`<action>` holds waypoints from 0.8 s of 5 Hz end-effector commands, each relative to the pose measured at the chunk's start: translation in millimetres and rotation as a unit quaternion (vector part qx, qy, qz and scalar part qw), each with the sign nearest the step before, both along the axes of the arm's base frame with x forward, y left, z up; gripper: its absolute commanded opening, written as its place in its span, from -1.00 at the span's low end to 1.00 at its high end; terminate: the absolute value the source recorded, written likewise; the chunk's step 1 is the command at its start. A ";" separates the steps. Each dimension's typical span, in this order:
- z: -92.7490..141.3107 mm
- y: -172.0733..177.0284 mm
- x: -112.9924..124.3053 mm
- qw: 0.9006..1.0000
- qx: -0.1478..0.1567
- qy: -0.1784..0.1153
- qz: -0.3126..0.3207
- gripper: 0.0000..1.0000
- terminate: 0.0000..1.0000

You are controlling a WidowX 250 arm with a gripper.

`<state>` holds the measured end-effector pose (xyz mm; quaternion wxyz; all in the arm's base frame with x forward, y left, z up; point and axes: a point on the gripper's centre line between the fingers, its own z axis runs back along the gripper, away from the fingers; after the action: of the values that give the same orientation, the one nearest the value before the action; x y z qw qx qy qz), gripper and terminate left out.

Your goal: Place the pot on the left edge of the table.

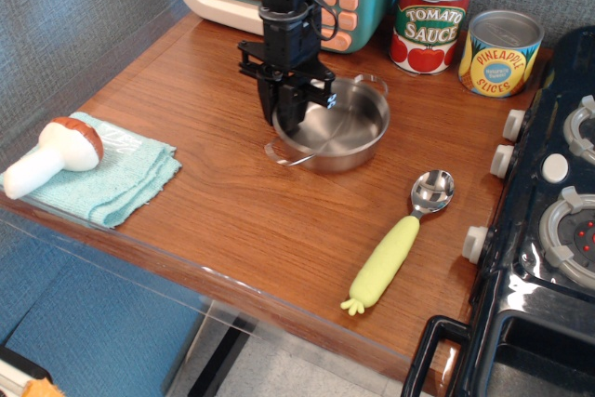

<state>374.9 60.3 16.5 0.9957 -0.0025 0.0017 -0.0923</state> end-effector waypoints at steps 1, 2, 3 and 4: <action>50.0 8.3 -4.2 0.998 -0.012 -0.055 0.017 -1.00 -1.00; 90.8 37.2 -7.3 0.995 -0.024 -0.084 0.054 -1.00 -1.00; 98.0 82.9 -7.6 0.992 -0.007 -0.086 0.095 -1.00 -1.00; 78.4 123.0 0.4 0.991 0.007 -0.070 0.116 -1.00 -1.00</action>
<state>375.5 181.1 69.0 0.9991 -0.0056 -0.0351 0.0223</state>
